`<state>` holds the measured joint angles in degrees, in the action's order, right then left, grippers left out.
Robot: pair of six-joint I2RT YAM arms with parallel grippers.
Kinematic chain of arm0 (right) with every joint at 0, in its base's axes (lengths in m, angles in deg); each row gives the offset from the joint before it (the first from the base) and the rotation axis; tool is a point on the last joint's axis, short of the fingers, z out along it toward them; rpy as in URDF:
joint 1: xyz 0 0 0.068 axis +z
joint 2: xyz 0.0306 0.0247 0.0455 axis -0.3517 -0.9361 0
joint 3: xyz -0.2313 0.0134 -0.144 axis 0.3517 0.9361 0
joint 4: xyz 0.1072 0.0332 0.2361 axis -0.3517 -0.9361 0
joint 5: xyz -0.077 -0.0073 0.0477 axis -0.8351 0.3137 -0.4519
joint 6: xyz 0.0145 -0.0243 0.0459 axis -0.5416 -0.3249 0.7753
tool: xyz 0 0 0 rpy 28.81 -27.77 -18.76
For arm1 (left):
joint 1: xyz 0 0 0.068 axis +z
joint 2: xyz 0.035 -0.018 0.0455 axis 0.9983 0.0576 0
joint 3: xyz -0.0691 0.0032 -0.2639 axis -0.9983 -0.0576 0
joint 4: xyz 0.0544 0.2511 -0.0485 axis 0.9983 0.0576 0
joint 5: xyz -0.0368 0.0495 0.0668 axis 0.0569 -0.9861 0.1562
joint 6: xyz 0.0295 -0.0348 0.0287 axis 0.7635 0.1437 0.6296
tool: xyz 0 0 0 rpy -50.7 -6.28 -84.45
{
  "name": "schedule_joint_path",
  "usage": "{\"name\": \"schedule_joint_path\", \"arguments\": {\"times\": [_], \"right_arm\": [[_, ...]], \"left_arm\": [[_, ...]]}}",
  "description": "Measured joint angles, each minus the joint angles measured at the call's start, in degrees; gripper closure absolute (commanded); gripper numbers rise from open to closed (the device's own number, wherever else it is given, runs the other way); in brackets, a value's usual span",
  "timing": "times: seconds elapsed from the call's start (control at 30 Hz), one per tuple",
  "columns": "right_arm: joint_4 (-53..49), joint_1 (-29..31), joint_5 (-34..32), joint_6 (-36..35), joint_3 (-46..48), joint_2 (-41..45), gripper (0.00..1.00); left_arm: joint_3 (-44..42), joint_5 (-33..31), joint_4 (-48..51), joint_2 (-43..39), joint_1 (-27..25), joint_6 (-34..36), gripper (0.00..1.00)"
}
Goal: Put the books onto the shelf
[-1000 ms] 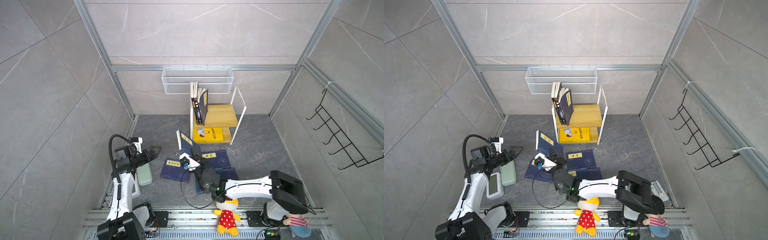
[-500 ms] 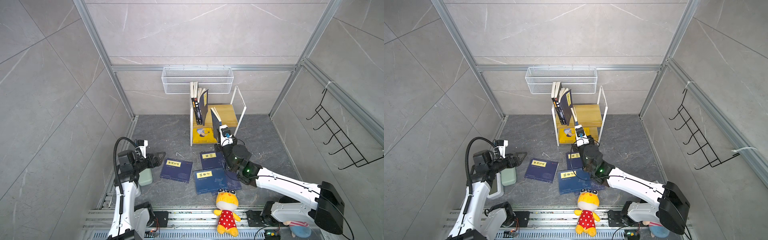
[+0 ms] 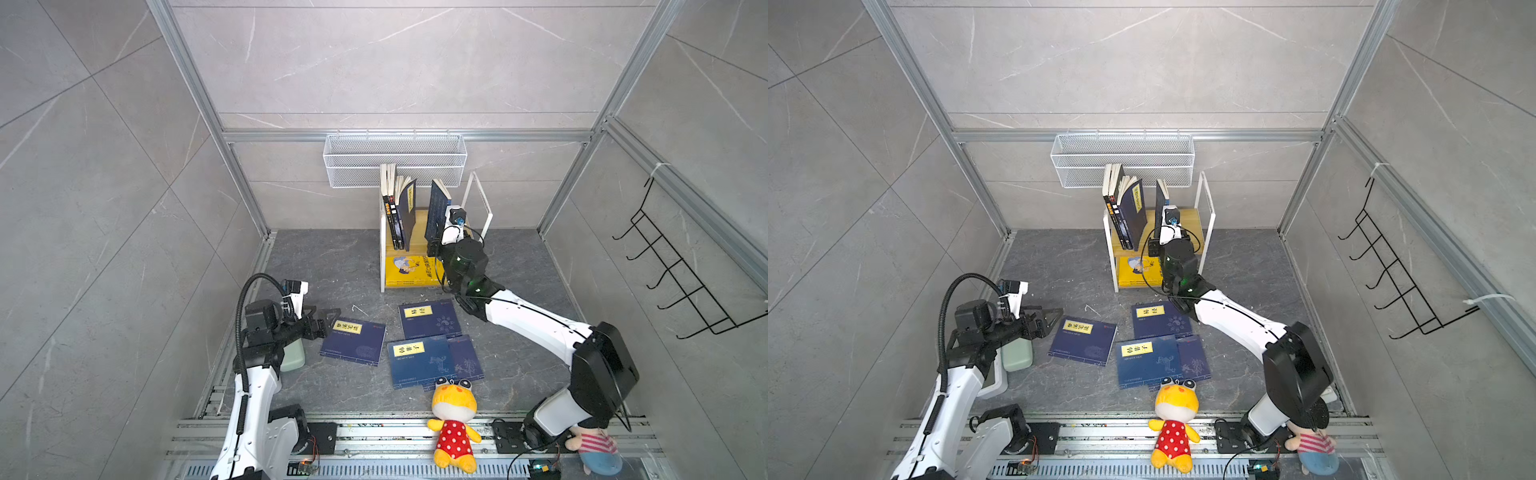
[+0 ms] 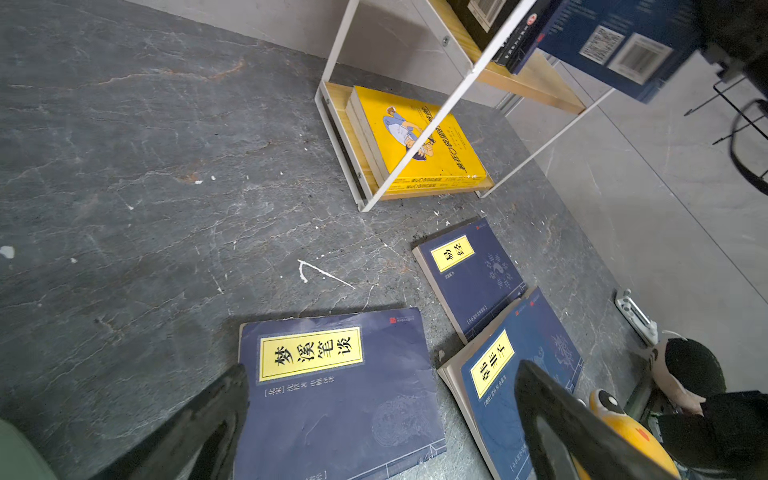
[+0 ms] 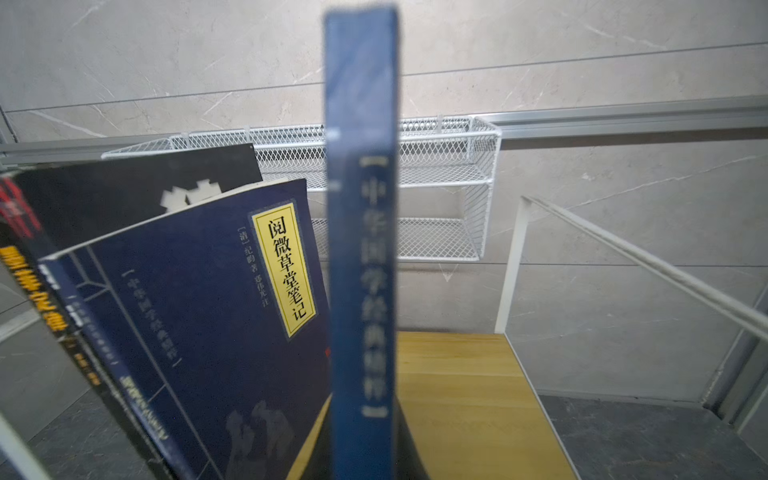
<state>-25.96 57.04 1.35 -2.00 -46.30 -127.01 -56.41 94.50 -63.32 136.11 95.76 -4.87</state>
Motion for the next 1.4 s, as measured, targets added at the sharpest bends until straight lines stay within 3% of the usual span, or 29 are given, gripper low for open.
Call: {"name": "schedule_joint_path", "arguments": {"times": [0.23, 0.7, 1.0, 1.1, 1.4], "right_arm": [[9.03, -0.15, 1.81, -1.4, -3.72, -9.16, 1.0], [25.83, -0.15, 5.49, -6.03, -4.22, -17.77, 1.0], [28.28, -0.15, 6.97, -7.85, -4.17, -18.99, 1.0], [28.5, -0.22, 8.04, -8.09, -3.87, -18.99, 0.92], [29.83, -0.22, 11.15, -10.23, -2.32, -18.64, 0.86]], "left_arm": [[0.09, 0.0, 0.02, 0.0, -1.53, 0.81, 0.0], [0.2, 0.92, 0.02, 0.76, -2.01, 1.44, 0.0], [0.33, 1.29, 0.13, 1.46, -1.9, 1.38, 0.0], [0.46, 1.42, 0.28, 1.7, -1.73, 1.36, 0.0], [2.14, 1.77, 0.79, 2.58, -1.09, -0.17, 0.0]]}}
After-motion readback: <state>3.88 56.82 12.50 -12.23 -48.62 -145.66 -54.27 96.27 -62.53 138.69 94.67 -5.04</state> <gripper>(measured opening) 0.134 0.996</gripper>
